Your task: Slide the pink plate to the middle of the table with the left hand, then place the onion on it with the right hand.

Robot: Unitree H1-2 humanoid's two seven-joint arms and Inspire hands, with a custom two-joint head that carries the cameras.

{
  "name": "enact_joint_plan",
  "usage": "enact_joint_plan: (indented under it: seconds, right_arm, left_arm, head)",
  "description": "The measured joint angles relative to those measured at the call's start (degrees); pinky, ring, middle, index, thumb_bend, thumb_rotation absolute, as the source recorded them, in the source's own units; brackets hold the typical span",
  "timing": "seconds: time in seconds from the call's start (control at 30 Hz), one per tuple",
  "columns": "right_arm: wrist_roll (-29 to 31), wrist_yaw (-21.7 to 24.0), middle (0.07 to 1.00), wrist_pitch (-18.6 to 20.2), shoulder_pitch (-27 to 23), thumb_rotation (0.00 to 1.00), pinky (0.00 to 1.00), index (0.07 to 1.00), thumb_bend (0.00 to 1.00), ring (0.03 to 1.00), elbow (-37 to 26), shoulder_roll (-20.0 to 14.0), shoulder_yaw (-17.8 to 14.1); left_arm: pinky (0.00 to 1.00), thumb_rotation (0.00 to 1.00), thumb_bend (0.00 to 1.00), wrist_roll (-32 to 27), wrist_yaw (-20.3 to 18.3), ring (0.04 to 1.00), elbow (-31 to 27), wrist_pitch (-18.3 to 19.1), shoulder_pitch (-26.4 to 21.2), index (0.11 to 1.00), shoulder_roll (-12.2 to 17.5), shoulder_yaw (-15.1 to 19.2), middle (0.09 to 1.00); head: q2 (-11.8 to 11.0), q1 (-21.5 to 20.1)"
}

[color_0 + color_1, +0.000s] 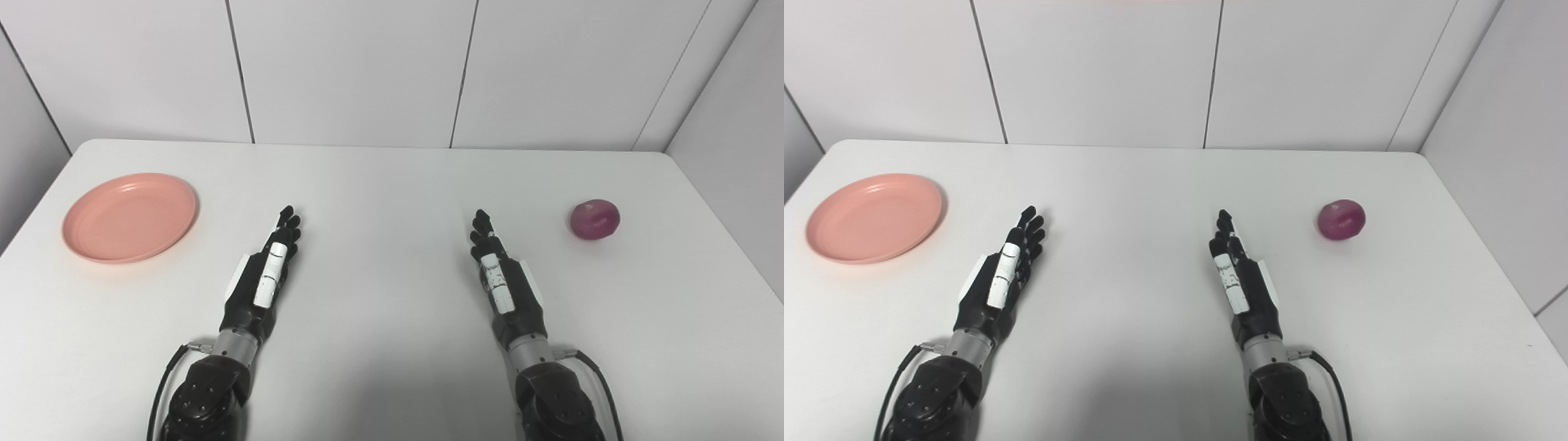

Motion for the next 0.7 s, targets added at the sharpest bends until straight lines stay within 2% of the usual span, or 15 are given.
enact_joint_plan:
  seconds: [0.53,0.57,0.6,0.67,0.7]
  right_arm:
    - [-0.03,0.01,1.000,0.01,-0.01,0.92,1.00,1.000,0.73,1.000,0.00,0.01,0.00]
    - [-0.02,0.01,1.000,0.01,-0.01,0.92,1.00,1.000,0.73,1.000,0.00,0.01,0.00]
    - [-0.01,0.01,1.000,0.01,-0.01,0.92,1.00,1.000,0.73,1.000,0.01,0.00,-0.01]
    - [0.01,0.07,1.000,0.00,-0.02,0.93,1.00,1.000,0.72,1.000,0.08,-0.05,-0.13]
    - [0.08,0.15,1.000,-0.01,-0.04,0.93,1.00,1.000,0.72,1.000,0.13,-0.10,-0.15]
  left_arm:
    - [1.00,1.00,0.66,0.02,-0.26,1.000,0.00,0.01,-0.01,1.000,0.16,-0.10,1.000]
    - [1.00,1.00,0.65,0.05,-0.25,1.000,0.00,0.01,-0.01,1.000,0.15,-0.12,1.000]
    - [1.00,1.00,0.65,0.08,-0.25,1.000,0.01,0.01,-0.02,1.000,0.15,-0.14,1.000]
    - [1.00,1.00,0.65,0.11,-0.23,1.000,0.09,0.01,-0.02,1.000,0.12,-0.18,1.000]
    - [1.00,1.00,0.66,0.14,-0.18,1.000,0.15,0.01,-0.03,1.000,0.09,-0.26,1.000]
  head:
    - [-0.35,0.35]
    - [-0.52,0.87]
    - [-1.22,3.14]
    - [-1.32,3.69]
    - [-2.27,7.26]
